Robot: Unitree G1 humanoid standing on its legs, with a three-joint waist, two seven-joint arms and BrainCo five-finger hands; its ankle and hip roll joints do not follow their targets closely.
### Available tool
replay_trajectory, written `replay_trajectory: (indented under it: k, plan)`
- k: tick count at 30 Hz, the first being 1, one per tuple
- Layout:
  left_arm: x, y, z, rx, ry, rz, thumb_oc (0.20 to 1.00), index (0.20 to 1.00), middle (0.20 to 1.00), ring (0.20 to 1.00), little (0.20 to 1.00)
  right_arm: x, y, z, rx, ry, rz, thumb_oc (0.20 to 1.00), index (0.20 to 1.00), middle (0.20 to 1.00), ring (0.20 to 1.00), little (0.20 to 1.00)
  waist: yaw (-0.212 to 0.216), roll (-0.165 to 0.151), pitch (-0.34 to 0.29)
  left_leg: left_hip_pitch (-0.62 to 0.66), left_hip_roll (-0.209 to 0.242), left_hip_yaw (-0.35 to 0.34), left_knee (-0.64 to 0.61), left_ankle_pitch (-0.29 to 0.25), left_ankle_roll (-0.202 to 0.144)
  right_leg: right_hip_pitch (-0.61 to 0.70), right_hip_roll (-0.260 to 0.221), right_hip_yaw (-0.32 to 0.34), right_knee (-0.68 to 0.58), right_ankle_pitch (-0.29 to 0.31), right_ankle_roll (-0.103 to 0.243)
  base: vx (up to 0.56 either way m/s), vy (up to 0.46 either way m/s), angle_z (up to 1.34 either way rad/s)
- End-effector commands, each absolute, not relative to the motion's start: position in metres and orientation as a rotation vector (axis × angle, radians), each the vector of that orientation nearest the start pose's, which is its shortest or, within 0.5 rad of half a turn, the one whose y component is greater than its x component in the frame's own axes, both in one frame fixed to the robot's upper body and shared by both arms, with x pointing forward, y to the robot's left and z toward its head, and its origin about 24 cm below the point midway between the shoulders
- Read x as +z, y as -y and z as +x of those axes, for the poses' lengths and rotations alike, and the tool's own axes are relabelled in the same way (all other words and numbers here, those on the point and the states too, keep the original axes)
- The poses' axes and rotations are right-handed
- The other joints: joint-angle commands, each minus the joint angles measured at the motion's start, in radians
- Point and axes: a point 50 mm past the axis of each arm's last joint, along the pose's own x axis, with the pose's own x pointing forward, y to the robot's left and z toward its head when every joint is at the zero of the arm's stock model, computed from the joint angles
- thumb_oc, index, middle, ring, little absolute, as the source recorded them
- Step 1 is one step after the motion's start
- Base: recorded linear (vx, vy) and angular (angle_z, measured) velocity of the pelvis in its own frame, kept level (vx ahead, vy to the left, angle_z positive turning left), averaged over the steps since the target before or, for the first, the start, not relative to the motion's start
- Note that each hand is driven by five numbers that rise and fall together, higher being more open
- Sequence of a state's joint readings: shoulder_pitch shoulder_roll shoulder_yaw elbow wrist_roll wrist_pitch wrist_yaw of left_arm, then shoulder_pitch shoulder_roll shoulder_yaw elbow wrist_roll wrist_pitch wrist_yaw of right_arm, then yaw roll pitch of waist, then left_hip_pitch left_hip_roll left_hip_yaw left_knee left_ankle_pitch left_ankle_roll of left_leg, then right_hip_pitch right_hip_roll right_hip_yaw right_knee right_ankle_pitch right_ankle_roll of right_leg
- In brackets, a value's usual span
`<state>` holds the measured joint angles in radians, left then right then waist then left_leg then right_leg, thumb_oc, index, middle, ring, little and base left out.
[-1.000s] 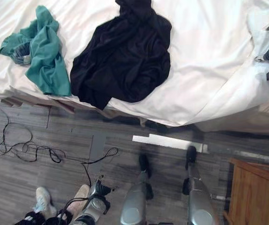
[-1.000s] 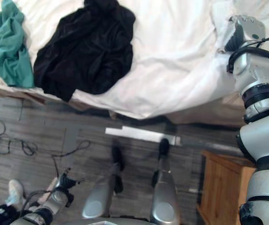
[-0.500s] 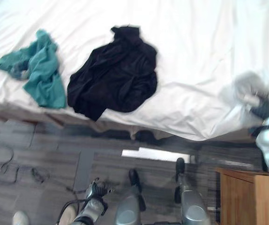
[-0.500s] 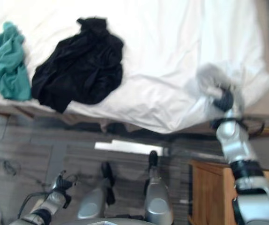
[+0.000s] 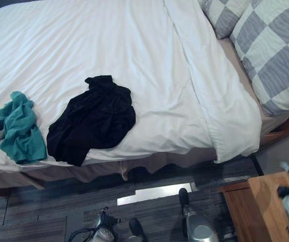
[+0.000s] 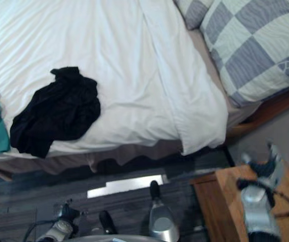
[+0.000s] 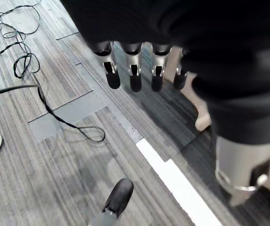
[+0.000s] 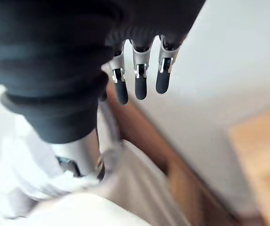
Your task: Tidy up the quilt and then pick up the clothes from the bed and put them into the laundry hamper.
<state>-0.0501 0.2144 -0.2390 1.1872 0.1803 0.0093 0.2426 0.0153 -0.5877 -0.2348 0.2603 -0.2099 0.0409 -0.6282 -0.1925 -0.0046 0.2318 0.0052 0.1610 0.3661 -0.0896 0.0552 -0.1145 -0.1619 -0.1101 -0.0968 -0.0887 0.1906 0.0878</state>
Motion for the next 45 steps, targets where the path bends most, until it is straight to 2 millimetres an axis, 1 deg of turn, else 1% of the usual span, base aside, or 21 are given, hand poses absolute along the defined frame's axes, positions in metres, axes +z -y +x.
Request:
replay_trajectory:
  k: [1,2,6,11,15,16,17,18,19,20,22,23,28,30,31,32,34,37,40,41,45]
  plan:
    - [-0.145,-0.233,0.141,0.003,-1.030,0.766,1.000,1.000,1.000,1.000,1.000,0.177,0.348,0.270,-0.966,0.394,-0.872,0.200,0.200,0.200,0.200,0.200,0.075,0.010,0.066,-0.007,0.054,-0.040,0.002,-0.034,-0.028,-0.022,-0.077,0.014,0.092,-0.165,0.122,-0.16,-0.069,0.03]
    - [-0.139,-0.235,0.154,0.010,-0.981,0.780,1.000,1.000,1.000,1.000,1.000,0.223,0.338,0.297,-0.939,0.513,-0.878,0.200,0.200,0.200,0.200,0.200,0.106,0.021,0.101,-0.045,0.050,-0.053,0.002,-0.015,-0.032,-0.058,-0.080,0.016,0.114,-0.166,0.120,-0.13,-0.057,0.03]
    - [-0.129,-0.240,0.173,0.043,-0.902,0.761,1.000,1.000,1.000,1.000,1.000,0.279,0.344,0.321,-0.949,0.550,-0.815,0.200,0.200,0.200,0.200,0.200,0.130,0.049,0.150,-0.119,0.050,-0.063,0.033,0.016,-0.041,-0.121,-0.090,0.011,0.168,-0.173,0.114,-0.11,-0.072,0.29]
    - [-0.120,-0.241,0.188,0.109,-0.846,0.700,1.000,1.000,1.000,1.000,1.000,0.288,0.346,0.348,-0.911,0.427,-0.682,0.200,0.200,0.200,0.200,0.200,0.141,0.085,0.220,-0.242,0.060,-0.064,0.126,0.012,-0.049,-0.270,-0.104,0.005,0.308,-0.205,0.109,-0.11,-0.040,0.25]
    - [-0.123,-0.239,0.186,0.121,-0.869,0.689,1.000,1.000,1.000,1.000,1.000,0.212,0.344,0.362,-0.838,0.146,-0.579,0.200,0.200,0.200,0.200,0.200,0.147,0.088,0.242,-0.282,0.074,-0.071,0.168,0.001,-0.046,-0.326,-0.092,-0.001,0.356,-0.219,0.101,-0.05,-0.020,0.09]
    - [-0.124,-0.235,0.186,0.113,-0.875,0.691,1.000,1.000,1.000,1.000,1.000,0.179,0.341,0.361,-0.808,0.058,-0.546,0.200,0.200,0.200,0.200,0.200,0.145,0.085,0.242,-0.276,0.077,-0.074,0.170,-0.002,-0.044,-0.320,-0.089,-0.004,0.355,-0.221,0.099,0.03,0.006,0.02]
    - [-0.127,-0.230,0.184,0.103,-0.893,0.695,1.000,1.000,1.000,1.000,1.000,0.105,0.328,0.347,-0.733,-0.122,-0.486,0.200,0.200,0.200,0.200,0.200,0.134,0.077,0.234,-0.252,0.080,-0.077,0.161,-0.012,-0.039,-0.290,-0.084,-0.011,0.337,-0.224,0.099,0.03,0.010,0.01]
    - [-0.127,-0.230,0.183,0.102,-0.894,0.697,1.000,1.000,1.000,1.000,1.000,0.104,0.328,0.346,-0.733,-0.124,-0.485,0.200,0.200,0.200,0.200,0.200,0.135,0.077,0.234,-0.250,0.080,-0.077,0.161,-0.012,-0.039,-0.289,-0.084,-0.011,0.336,-0.224,0.099,0.08,0.025,0.00]
    - [-0.130,-0.229,0.180,0.098,-0.916,0.709,1.000,1.000,1.000,1.000,1.000,0.026,0.314,0.310,-0.658,-0.332,-0.480,0.200,0.200,0.200,0.200,0.200,0.117,0.068,0.221,-0.218,0.081,-0.079,0.148,-0.024,-0.036,-0.251,-0.085,-0.020,0.313,-0.225,0.099,0.09,0.031,0.03]
    - [-0.130,-0.229,0.179,0.087,-0.920,0.730,1.000,1.000,1.000,1.000,1.000,0.000,0.315,0.289,-0.649,-0.420,-0.486,0.200,0.200,0.200,0.200,0.200,0.110,0.063,0.208,-0.196,0.078,-0.079,0.141,-0.031,-0.033,-0.220,-0.088,-0.025,0.299,-0.224,0.100,0.09,0.032,0.03]
    - [-0.130,-0.228,0.179,0.071,-0.917,0.760,1.000,1.000,1.000,1.000,1.000,-0.021,0.316,0.270,-0.653,-0.500,-0.469,0.200,0.200,0.200,0.200,0.200,0.100,0.055,0.194,-0.169,0.073,-0.076,0.130,-0.040,-0.031,-0.187,-0.091,-0.032,0.280,-0.220,0.103,0.11,0.082,0.05]
    - [-0.131,-0.226,0.178,0.002,-0.899,0.829,1.000,1.000,1.000,1.000,1.000,-0.061,0.311,0.230,-0.610,-0.666,-0.488,0.200,0.200,0.200,0.200,0.200,0.087,0.040,0.164,-0.113,0.057,-0.069,0.104,-0.054,-0.024,-0.123,-0.098,-0.038,0.237,-0.210,0.112,0.14,0.119,0.07]
    - [-0.132,-0.229,0.173,-0.051,-0.915,0.880,1.000,1.000,1.000,1.000,1.000,-0.129,0.284,0.136,-0.455,-1.034,-0.513,0.200,0.200,0.200,0.200,0.200,0.070,-0.008,0.086,0.002,0.007,-0.066,0.038,-0.079,0.001,-0.010,-0.127,-0.048,0.170,-0.163,0.146,0.11,0.172,0.03]
    - [-0.133,-0.231,0.172,-0.048,-0.922,0.883,1.000,1.000,1.000,1.000,1.000,-0.134,0.279,0.128,-0.435,-1.066,-0.511,0.200,0.200,0.200,0.200,0.200,0.066,-0.018,0.073,0.017,-0.002,-0.062,0.022,-0.078,0.006,-0.002,-0.134,-0.046,0.164,-0.151,0.152,0.03,0.160,0.04]
    - [-0.133,-0.231,0.171,-0.051,-0.922,0.886,1.000,1.000,1.000,1.000,1.000,-0.140,0.273,0.119,-0.419,-1.102,-0.499,0.925,0.925,0.925,0.925,0.925,0.067,-0.026,0.064,0.030,-0.013,-0.061,0.012,-0.082,0.012,0.006,-0.141,-0.045,0.163,-0.145,0.160,0.01,0.198,-0.08]
    - [-0.132,-0.231,0.173,-0.056,-0.920,0.889,1.000,1.000,1.000,1.000,1.000,-0.143,0.270,0.114,-0.401,-1.131,-0.498,1.000,1.000,1.000,1.000,1.000,0.066,-0.030,0.055,0.038,-0.021,-0.061,0.005,-0.087,0.017,0.009,-0.148,-0.045,0.167,-0.141,0.164,-0.01,0.174,-0.15]
    - [-0.132,-0.232,0.174,-0.055,-0.927,0.886,1.000,1.000,1.000,1.000,1.000,-0.144,0.266,0.115,-0.381,-1.139,-0.491,1.000,1.000,1.000,1.000,1.000,0.065,-0.036,0.052,0.048,-0.026,-0.063,0.002,-0.092,0.022,0.004,-0.154,-0.040,0.180,-0.131,0.170,-0.04,0.109,-0.08]
    - [-0.133,-0.246,0.164,-0.028,-0.988,0.889,1.000,1.000,1.000,1.000,1.000,-0.148,0.251,0.119,-0.304,-1.125,-0.465,1.000,1.000,1.000,1.000,1.000,0.066,-0.018,0.057,0.055,-0.005,-0.057,0.002,-0.079,0.039,-0.045,-0.037,0.004,0.372,-0.211,0.155,-0.09,0.115,-0.01]
    - [-0.136,-0.255,0.154,-0.037,-1.030,0.908,1.000,1.000,1.000,1.000,1.000,-0.144,0.244,0.133,-0.172,-1.058,-0.577,1.000,1.000,1.000,1.000,1.000,0.091,-0.032,0.053,0.021,-0.049,-0.080,0.141,-0.132,0.042,0.071,-0.040,-0.073,0.255,-0.284,0.093,-0.01,-0.011,-0.24]
    - [-0.132,-0.252,0.164,-0.022,-0.988,0.888,1.000,1.000,1.000,1.000,1.000,-0.140,0.242,0.145,-0.065,-1.011,-0.683,1.000,1.000,1.000,1.000,1.000,0.111,-0.038,0.084,-0.112,-0.024,-0.094,0.360,-0.114,0.001,0.105,-0.047,-0.068,0.190,-0.295,0.052,-0.11,-0.080,0.01]
    - [-0.123,-0.245,0.183,0.035,-0.896,0.841,1.000,1.000,1.000,1.000,1.000,-0.139,0.252,0.145,-0.021,-1.032,-0.767,1.000,1.000,1.000,1.000,1.000,0.137,-0.030,0.132,-0.276,-0.005,-0.177,0.552,0.024,-0.117,0.128,-0.073,-0.094,0.147,-0.291,0.027,-0.16,0.063,0.48]
